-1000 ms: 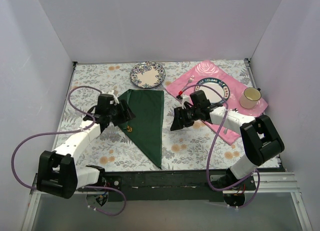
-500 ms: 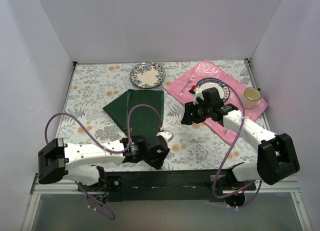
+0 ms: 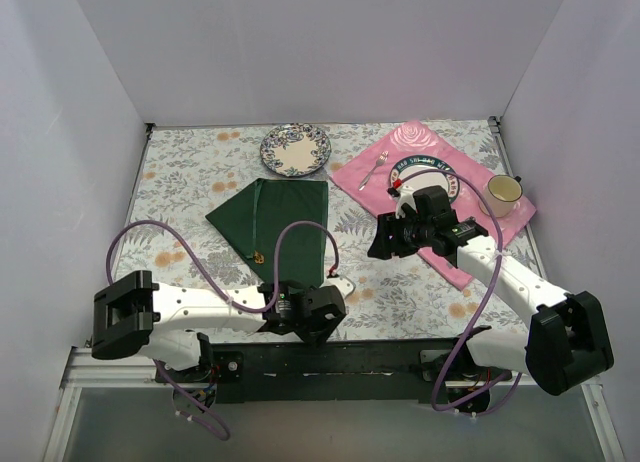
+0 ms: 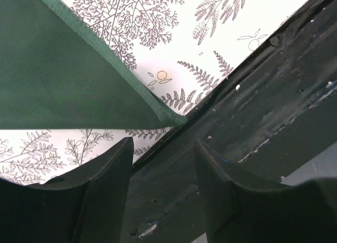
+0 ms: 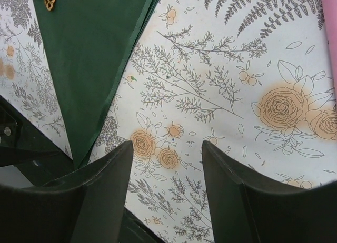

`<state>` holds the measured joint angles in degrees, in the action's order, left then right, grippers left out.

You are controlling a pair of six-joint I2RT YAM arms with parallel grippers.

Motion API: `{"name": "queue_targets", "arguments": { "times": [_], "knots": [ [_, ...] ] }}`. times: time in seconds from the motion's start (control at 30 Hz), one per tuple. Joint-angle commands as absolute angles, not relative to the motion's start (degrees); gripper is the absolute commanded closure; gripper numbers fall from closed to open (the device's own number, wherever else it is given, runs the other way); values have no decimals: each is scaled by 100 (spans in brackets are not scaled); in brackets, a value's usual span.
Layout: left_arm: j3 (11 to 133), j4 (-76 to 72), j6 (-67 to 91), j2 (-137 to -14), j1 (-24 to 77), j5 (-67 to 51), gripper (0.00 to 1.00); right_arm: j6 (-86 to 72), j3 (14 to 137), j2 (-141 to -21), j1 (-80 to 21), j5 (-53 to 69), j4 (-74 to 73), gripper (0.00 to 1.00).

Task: Fold the napkin, place the utensils inside, and roll it up
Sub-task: Fold the napkin

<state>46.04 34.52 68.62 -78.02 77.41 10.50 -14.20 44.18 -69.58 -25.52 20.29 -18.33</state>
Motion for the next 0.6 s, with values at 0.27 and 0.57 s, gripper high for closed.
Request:
{"name": "queue_targets", "arguments": {
  "times": [0.27,0.57],
  "knots": [
    [4940,3068,6398,-8305,7813,1091,54,-1494,4368,-6882,-2522,2232,-1688,37],
    [4869,2988,6381,-8464,7813,1064,57,-1529,4271,-6864,-2522,2294,-1608,37]
  ]
}}
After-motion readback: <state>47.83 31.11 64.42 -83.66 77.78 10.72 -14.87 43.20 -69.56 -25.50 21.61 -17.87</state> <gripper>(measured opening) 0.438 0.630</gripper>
